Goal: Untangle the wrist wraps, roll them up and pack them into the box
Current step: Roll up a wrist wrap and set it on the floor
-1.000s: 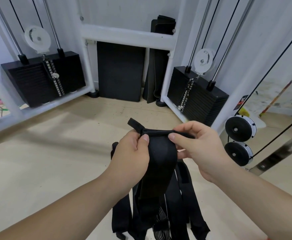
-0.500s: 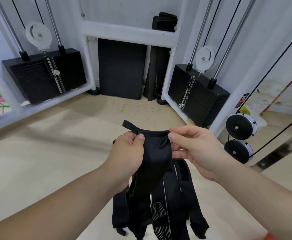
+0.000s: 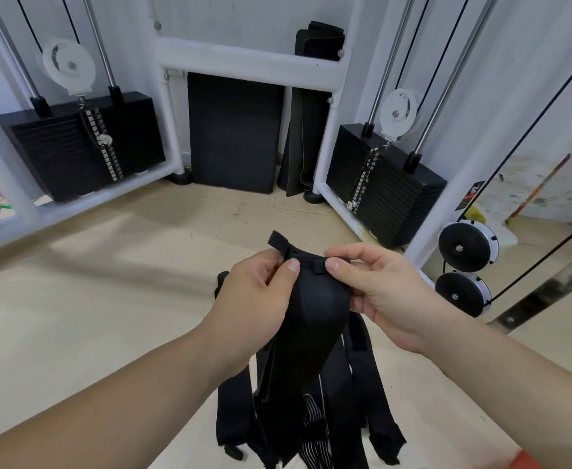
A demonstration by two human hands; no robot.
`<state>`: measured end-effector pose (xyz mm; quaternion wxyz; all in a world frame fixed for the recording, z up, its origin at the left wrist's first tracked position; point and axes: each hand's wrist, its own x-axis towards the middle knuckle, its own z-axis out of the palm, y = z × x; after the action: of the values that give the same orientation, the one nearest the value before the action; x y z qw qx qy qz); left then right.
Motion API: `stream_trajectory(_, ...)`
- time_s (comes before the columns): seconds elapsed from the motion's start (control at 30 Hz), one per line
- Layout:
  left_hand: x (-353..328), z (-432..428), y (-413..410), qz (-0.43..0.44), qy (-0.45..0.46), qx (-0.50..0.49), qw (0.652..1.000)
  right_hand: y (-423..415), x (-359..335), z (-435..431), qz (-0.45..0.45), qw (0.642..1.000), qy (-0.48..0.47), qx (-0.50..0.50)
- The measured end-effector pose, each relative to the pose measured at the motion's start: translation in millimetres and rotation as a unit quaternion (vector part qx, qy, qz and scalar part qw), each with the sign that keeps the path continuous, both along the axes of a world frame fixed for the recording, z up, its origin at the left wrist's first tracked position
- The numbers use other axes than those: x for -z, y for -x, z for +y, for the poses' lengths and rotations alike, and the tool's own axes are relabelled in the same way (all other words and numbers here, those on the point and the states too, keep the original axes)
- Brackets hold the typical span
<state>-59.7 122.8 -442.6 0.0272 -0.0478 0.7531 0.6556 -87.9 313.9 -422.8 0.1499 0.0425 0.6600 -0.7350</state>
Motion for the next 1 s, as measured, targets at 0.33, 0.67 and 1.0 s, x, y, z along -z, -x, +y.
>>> stream_trajectory(0.33,0,-1,-2,0.135,0.066,-0.009,0.989,-1,5,-12,0.033,0.997,-0.062,0.044)
stream_trajectory(0.67,8,-2,5,0.198,0.115,0.009,0.973,-6,4,-14,0.030,0.999,-0.010,0.030)
stream_trajectory(1.0,5,0,0,0.159,0.139,0.044,0.976,-7,4,-11,0.022,0.999,-0.011,0.037)
